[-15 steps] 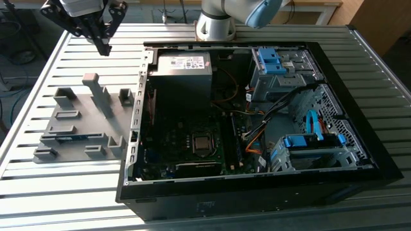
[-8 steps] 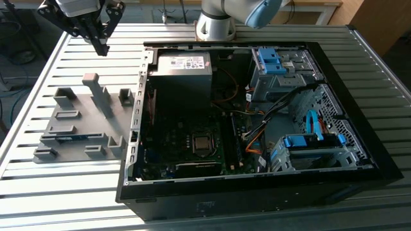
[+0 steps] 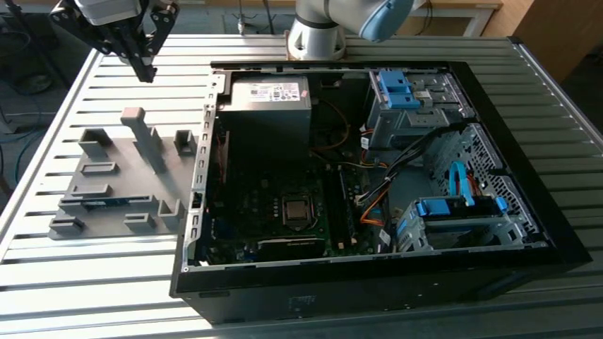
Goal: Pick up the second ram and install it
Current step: 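Reach for the second ram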
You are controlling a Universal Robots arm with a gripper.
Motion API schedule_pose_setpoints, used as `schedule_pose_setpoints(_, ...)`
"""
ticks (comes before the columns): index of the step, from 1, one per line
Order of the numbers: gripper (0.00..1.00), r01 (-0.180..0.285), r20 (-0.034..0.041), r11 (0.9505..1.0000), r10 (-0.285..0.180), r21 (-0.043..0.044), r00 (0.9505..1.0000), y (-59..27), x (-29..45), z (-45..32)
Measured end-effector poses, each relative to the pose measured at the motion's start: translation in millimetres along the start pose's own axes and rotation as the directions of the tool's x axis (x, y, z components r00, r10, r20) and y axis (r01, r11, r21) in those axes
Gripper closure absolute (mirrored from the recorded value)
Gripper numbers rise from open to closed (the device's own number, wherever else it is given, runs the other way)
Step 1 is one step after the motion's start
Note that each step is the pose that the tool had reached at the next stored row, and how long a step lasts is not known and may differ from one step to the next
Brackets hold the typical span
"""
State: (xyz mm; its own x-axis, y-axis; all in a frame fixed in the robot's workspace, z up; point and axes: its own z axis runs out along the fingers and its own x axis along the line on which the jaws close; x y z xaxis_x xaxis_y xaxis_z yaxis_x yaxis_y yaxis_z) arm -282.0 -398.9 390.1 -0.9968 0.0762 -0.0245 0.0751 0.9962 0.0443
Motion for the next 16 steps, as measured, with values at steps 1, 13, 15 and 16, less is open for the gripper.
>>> schedule_pose_setpoints(1, 0.89, 0.000, 0.0000, 1.0000, 0.000, 0.0000, 1.0000, -0.1, 0.7, 0.0)
schedule_pose_setpoints(13, 0.89, 0.000, 0.0000, 1.0000, 0.000, 0.0000, 1.0000, -0.7, 8.9, 0.0)
schedule_pose_setpoints(15, 0.89, 0.000, 0.0000, 1.0000, 0.000, 0.0000, 1.0000, -0.8, 10.0, -0.1)
schedule_pose_setpoints(16, 0.89, 0.000, 0.0000, 1.0000, 0.000, 0.0000, 1.0000, -0.8, 10.6, -0.1)
